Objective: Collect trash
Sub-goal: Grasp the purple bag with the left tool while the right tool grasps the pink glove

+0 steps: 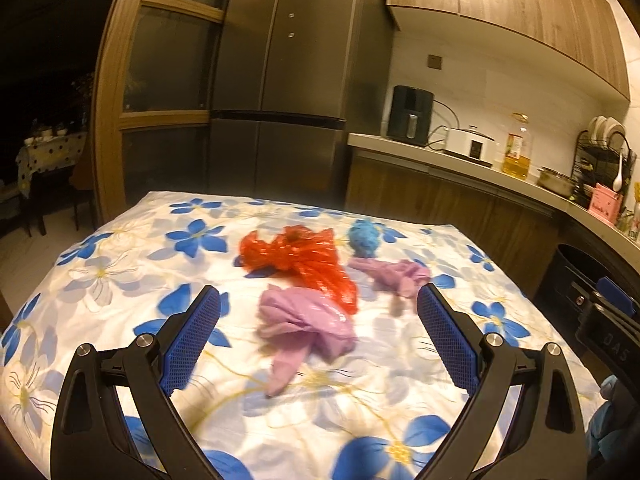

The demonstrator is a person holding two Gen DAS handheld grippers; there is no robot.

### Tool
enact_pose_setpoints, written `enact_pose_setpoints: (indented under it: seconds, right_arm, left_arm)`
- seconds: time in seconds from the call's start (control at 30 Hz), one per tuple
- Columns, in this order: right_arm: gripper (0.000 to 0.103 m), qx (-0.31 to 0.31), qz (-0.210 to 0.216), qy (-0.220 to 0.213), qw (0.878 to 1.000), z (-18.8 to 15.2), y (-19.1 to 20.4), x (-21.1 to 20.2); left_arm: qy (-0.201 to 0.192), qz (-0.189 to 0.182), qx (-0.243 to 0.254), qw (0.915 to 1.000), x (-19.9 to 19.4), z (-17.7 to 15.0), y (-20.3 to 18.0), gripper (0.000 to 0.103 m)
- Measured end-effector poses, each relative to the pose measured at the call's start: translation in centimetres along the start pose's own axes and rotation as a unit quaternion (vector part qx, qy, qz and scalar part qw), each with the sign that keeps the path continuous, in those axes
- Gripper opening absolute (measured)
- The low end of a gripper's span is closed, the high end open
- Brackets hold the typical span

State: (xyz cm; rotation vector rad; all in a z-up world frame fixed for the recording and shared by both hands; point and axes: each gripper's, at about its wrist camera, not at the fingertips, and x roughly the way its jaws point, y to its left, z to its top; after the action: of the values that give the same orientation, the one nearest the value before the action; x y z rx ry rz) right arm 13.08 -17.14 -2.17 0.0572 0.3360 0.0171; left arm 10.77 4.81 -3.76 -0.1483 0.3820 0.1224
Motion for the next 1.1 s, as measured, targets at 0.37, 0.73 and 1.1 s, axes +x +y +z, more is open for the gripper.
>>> enact_pose_setpoints:
  seconds: [0.37, 0.73, 1.1]
  right_arm:
    - [0.084, 0.006, 0.015, 0.008, 1.000, 0.0, 0.7, 2.1]
    - [0.084, 0.005, 0.022, 0.004, 1.000, 0.7, 1.8, 4.4]
    - [0.084, -0.013, 0.043, 0.035, 0.998, 0.0, 4.8, 8.7]
  left_arm:
    - [0.055, 0.007, 0.000, 0.9985, 5.0, 0.5, 0.1, 0.094]
    - [0.122, 0.012, -0.012, 0.9924, 8.7, -0.6, 1.0, 0.062]
    - [0.114, -0.034, -0.048, 0.9918, 7.6, -0.8, 2.2, 0.003]
